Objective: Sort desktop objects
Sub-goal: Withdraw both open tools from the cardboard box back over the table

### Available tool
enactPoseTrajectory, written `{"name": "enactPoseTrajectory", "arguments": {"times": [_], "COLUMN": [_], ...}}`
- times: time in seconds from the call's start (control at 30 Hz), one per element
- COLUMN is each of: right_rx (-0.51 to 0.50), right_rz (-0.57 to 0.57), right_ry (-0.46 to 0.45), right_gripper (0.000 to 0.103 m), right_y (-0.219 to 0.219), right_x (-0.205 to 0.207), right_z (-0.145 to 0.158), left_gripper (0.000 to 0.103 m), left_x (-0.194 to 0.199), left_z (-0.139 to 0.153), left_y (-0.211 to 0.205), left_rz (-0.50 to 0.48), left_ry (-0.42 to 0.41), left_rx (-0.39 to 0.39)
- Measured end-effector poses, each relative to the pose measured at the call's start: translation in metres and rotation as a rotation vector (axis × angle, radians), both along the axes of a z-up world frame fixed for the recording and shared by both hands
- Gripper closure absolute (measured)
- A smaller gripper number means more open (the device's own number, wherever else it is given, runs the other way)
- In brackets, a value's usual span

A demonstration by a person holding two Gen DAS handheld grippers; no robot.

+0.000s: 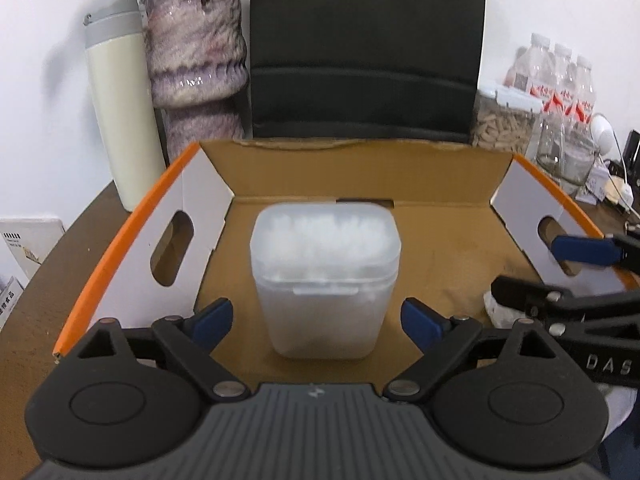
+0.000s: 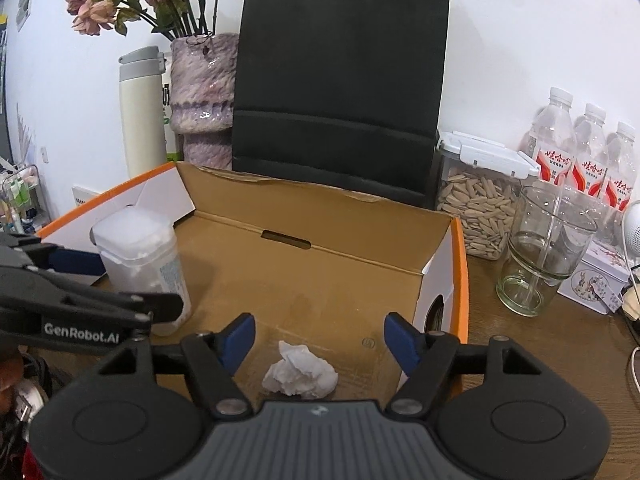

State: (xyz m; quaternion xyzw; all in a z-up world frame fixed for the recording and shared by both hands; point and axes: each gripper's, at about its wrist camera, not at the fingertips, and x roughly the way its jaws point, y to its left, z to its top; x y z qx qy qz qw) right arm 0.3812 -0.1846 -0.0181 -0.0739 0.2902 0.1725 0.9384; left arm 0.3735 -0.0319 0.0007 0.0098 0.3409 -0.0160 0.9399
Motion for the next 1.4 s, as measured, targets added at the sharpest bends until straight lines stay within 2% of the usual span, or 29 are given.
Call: {"name": "enactPoseTrajectory", "arguments": {"times": [0.27, 0.47, 0.63, 0.7, 0.73, 0.77, 0.93, 1.03, 1.13, 1.27, 1.4], "right_rx": [-0.01, -0.021, -0.008, -0.009, -0.008, -0.004, 0.028, 0.043, 0.047, 0.04, 0.041], "right_rz": [0.043, 0.055, 0.048, 0.039, 0.036, 0.035, 0.027, 0.027, 0.039, 0.047, 0.04], "right_ry": [0.005, 0.005, 0.003, -0.012, -0.026, -0.038, -0.085, -0.119, -0.152, -0.179, -0.19], "right_gripper": [0.032, 0.032, 0.031, 0.024, 0.014, 0.01, 0.008, 0.001, 0.0, 0.0, 0.0], "right_y": [-0.004, -0.004, -0.004, -0.004, -0.004, -0.004, -0.005, -0.004, -0.001, 0.0, -0.003], "right_x": [-0.004, -0.007, -0.008, -0.01, -0.012, -0.014, -0.023, -0.031, -0.042, -0.058, -0.073], "right_z": [0.0, -0.001, 0.0, 0.002, 0.004, 0.005, 0.018, 0.026, 0.034, 0.039, 0.042], "left_gripper": [0.011, 0.011, 0.012, 0.01, 0.008, 0.008, 0.0, 0.0, 0.0, 0.0, 0.0], "left_x": [-0.006, -0.012, -0.021, -0.024, -0.025, -0.026, -0.036, -0.044, -0.055, -0.071, -0.085], "left_z": [-0.001, 0.001, 0.008, 0.012, 0.014, 0.016, 0.025, 0.031, 0.036, 0.04, 0.039], "left_y": [0.001, -0.001, -0.007, -0.007, -0.006, -0.005, 0.003, 0.01, 0.014, 0.018, 0.015], "left_rz": [-0.022, -0.031, -0.03, -0.016, -0.005, 0.003, 0.037, 0.046, 0.063, 0.077, 0.068], "left_ry": [0.033, 0.022, -0.059, -0.09, -0.1, -0.11, -0.188, -0.238, -0.279, -0.316, -0.319], "left_rx": [-0.022, -0.014, 0.03, 0.038, 0.035, 0.027, 0.003, -0.041, -0.067, -0.071, -0.041]}}
